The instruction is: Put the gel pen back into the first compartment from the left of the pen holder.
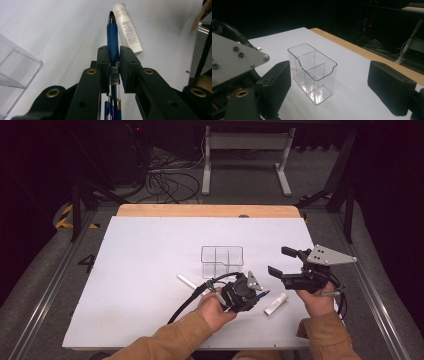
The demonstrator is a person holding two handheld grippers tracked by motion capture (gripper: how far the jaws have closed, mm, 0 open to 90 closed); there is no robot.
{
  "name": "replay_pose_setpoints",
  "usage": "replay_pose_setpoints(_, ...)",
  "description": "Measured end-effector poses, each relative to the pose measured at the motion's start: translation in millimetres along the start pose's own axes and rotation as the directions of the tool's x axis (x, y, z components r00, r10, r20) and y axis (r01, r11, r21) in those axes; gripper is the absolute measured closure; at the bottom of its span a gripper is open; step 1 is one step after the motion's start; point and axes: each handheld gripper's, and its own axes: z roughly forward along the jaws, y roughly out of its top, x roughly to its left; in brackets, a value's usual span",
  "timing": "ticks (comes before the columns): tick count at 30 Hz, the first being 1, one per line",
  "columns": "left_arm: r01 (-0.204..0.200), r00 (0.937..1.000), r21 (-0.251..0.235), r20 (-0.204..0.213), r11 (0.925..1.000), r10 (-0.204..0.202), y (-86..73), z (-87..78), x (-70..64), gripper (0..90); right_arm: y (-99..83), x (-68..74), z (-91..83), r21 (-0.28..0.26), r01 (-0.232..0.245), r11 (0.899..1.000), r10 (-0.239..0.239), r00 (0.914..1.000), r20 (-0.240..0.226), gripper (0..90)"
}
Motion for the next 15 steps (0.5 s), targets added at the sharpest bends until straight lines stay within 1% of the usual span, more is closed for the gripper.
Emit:
replay_pose_setpoints(5,-0.013,0.9999,-0.02,0.007,0.9997,0.013,0.0,-12.5,-1.5,79.5,-0.3,-0.6,0.4,0.0,-0.003,1.0,0.003,1.0,0.001,19.4)
replay_pose_setpoints(6,-0.015,0.9999,-0.029,0.006,0.9995,0.015,0.1,-13.4,-2.4,79.5,-0.3,-0.2,0.7,0.002,-0.003,1.0,0.003,1.0,0.0,19.4)
replay_pose_setpoints(7,-0.018,0.9998,-0.023,0.008,0.9996,0.018,0.6,-14.5,-2.8,79.4,-0.3,0.0,1.0,0.002,-0.001,1.0,0.001,1.0,-0.001,19.4)
replay_pose_setpoints(11,-0.028,0.9995,-0.03,0.015,0.9991,0.029,1.3,-16.9,-4.6,79.4,-0.2,0.6,1.4,0.003,0.001,1.0,-0.001,1.0,-0.002,19.5)
replay_pose_setpoints(12,-0.036,0.9992,-0.035,0.016,0.9987,0.037,1.4,-17.7,-4.7,79.4,-0.2,0.4,1.4,0.003,0.0,1.0,0.0,1.0,-0.001,19.5)
replay_pose_setpoints(15,-0.039,0.999,-0.046,0.022,0.9982,0.04,1.8,-22.5,-5.8,79.4,-0.7,-0.1,1.6,0.005,0.0,1.0,0.0,1.0,0.001,19.5)
